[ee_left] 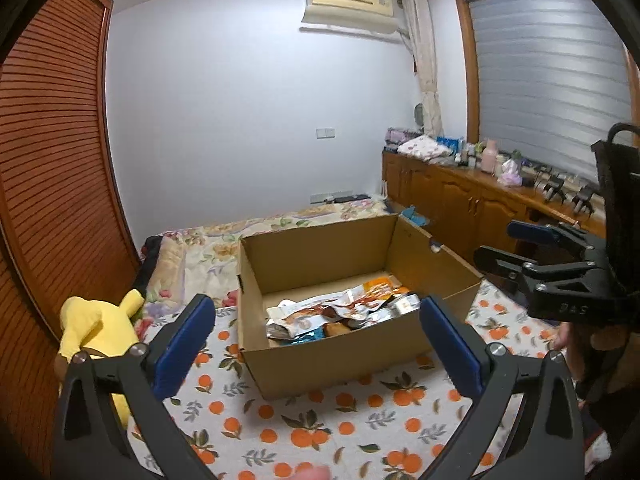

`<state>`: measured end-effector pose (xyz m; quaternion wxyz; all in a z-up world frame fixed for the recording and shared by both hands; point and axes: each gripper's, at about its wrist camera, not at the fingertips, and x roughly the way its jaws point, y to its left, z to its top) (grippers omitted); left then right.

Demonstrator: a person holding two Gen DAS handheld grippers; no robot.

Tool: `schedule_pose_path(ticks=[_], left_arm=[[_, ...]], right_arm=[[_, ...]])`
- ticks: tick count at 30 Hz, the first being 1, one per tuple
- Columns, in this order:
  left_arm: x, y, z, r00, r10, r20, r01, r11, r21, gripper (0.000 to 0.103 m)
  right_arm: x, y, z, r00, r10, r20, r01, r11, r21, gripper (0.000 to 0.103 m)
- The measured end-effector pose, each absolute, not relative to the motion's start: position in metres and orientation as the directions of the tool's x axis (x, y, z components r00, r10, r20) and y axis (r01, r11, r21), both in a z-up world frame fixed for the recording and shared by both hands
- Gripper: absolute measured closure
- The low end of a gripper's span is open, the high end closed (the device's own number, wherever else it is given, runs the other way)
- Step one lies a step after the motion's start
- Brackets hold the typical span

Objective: Organize snacks

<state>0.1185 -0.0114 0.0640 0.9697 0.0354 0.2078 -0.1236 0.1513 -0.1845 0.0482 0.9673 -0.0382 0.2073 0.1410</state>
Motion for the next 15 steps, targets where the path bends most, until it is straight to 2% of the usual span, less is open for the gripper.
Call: schedule_pose_path(ticks=[6, 15], left_arm=[[0.101, -0.017, 0.068, 0.9, -0.214, -0.381, 0.239, 0.971, 0.018, 0.0], [0.091, -0.017, 0.05, 0.895, -0.182, -0.408, 0.199, 0.98, 0.0, 0.0]], right_arm=[[0.135, -0.188, 0.057, 0.896, 0.212, -0.391, -0.245, 0.969, -0.036, 0.014], [0.108, -0.189, 0.056, 0.913, 0.185, -0.364, -0.212, 0.977, -0.036, 0.014]])
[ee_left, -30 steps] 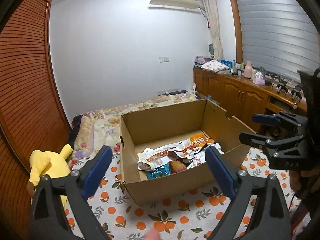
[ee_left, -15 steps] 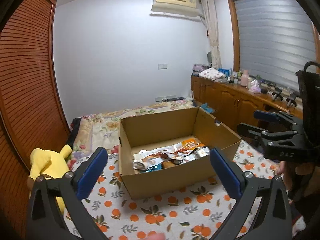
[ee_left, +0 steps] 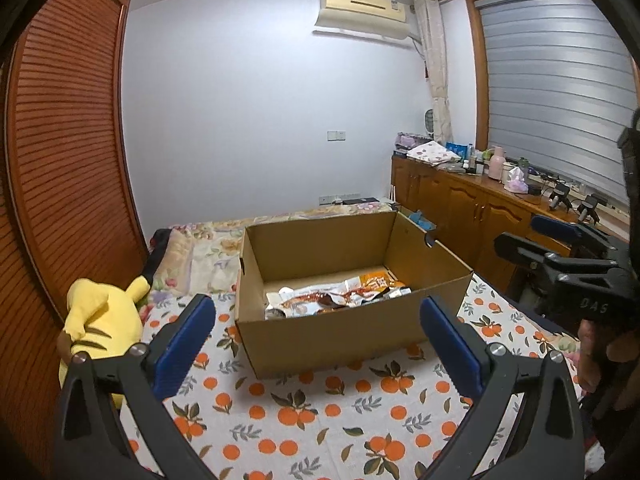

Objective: Organize snacks

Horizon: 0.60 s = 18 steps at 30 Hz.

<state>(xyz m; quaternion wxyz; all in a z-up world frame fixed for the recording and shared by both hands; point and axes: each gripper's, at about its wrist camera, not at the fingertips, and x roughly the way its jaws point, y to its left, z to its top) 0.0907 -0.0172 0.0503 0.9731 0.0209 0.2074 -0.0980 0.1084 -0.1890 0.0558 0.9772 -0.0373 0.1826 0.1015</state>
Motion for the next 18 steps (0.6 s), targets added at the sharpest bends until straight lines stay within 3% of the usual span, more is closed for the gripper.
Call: schedule_pose_path(ticks=[18], left_arm=[[0.089, -0.005, 0.032, 0.886, -0.165, -0.433, 0.168, 0.985, -0.033, 0.0]], right_arm=[[0.093, -0.191, 0.037, 0.919, 0.157, -0.363, -0.18, 0.983, -0.032, 0.014]])
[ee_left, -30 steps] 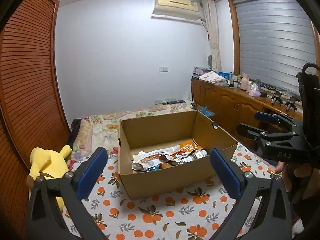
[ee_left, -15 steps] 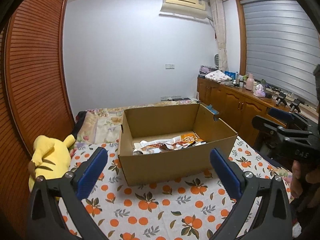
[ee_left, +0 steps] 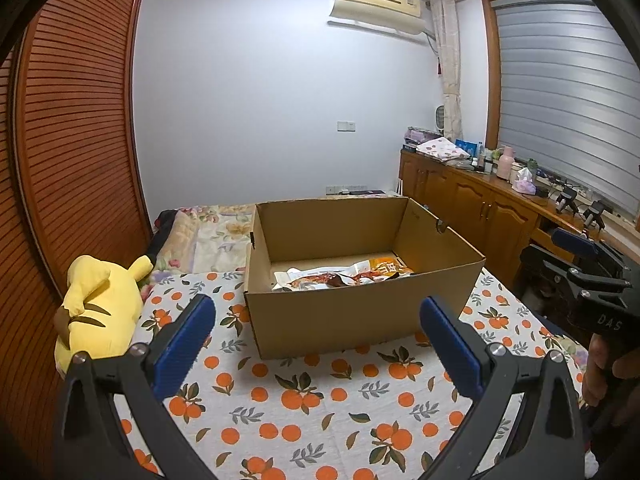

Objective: Organize snacks

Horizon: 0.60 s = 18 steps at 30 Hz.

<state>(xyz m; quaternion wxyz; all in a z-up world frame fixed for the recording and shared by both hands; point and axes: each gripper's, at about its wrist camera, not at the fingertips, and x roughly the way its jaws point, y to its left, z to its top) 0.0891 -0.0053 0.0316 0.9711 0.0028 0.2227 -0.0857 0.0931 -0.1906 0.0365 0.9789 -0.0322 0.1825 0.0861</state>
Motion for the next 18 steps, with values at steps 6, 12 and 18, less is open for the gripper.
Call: schedule_pose_path(ticks=[6, 12, 18], left_arm=[[0.0887, -0.0038, 0.0311, 0.888, -0.161, -0.431, 0.163, 0.986, -0.033, 0.0], [0.0874, -0.0027, 0.0314, 0.89, -0.161, -0.426, 0.162, 0.986, -0.034, 0.0], [0.0869, -0.0033, 0.0321, 0.89, -0.16, -0.427, 0.161, 0.986, -0.033, 0.0]], right_arm=[[0.093, -0.1914, 0.0352, 0.919, 0.15, -0.365, -0.173, 0.984, -0.031, 0.014], [0.0921, -0.1929, 0.0349, 0.919, 0.147, -0.365, -0.17, 0.985, -0.031, 0.014], [0.0929, -0.1924, 0.0348, 0.919, 0.147, -0.365, -0.17, 0.985, -0.03, 0.014]])
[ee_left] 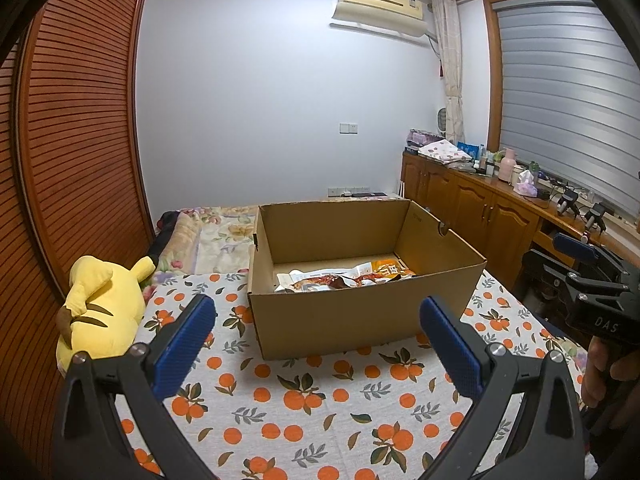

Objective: Organize snacks

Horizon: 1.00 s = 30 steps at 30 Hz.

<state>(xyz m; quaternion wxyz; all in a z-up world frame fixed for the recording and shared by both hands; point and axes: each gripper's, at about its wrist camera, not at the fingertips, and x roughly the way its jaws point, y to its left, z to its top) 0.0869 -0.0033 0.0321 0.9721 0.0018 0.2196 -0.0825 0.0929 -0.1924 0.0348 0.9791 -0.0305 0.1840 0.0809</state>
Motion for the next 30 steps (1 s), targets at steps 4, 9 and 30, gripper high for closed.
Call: schedule_pose_path(ticks=[4, 9, 30], left_arm=[[0.0867, -0.0031, 0.0327, 0.889, -0.158, -0.429, 0.16, 0.987, -0.032, 0.0], [0.0867, -0.0026, 0.0326, 0.889, -0.159, -0.429, 0.16, 0.987, -0.032, 0.0], [0.0869, -0.0019, 0.0318, 0.889, -0.155, -0.432, 0.158, 0.987, -0.028, 0.0]], right_arm=[[0.0924, -0.1932, 0.0346, 0.92, 0.146, -0.364, -0.168, 0.985, -0.029, 0.014], [0.0916, -0.1936, 0.0346, 0.92, 0.146, -0.363, -0.168, 0.985, -0.029, 0.014], [0.0907, -0.1943, 0.0342, 0.92, 0.146, -0.364, -0.167, 0.986, -0.028, 0.014]])
